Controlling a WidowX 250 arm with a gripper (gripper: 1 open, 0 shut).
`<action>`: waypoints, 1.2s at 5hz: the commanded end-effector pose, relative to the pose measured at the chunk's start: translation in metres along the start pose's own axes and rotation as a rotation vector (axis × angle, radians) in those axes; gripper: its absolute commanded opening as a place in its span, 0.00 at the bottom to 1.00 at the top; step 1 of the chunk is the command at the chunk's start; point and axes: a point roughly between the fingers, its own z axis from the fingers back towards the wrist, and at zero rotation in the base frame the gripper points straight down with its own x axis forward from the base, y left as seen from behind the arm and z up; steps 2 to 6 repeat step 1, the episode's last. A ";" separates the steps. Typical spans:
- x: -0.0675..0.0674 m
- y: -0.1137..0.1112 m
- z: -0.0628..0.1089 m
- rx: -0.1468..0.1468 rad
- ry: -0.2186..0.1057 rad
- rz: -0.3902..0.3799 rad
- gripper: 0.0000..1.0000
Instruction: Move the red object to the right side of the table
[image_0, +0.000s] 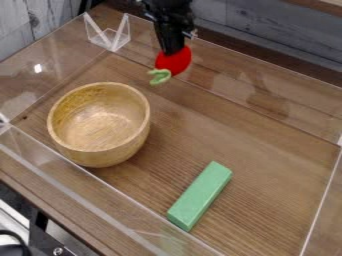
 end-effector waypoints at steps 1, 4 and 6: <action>0.022 -0.049 0.026 0.014 -0.060 -0.084 0.00; 0.022 -0.049 0.026 0.014 -0.060 -0.084 0.00; 0.022 -0.049 0.026 0.014 -0.060 -0.084 0.00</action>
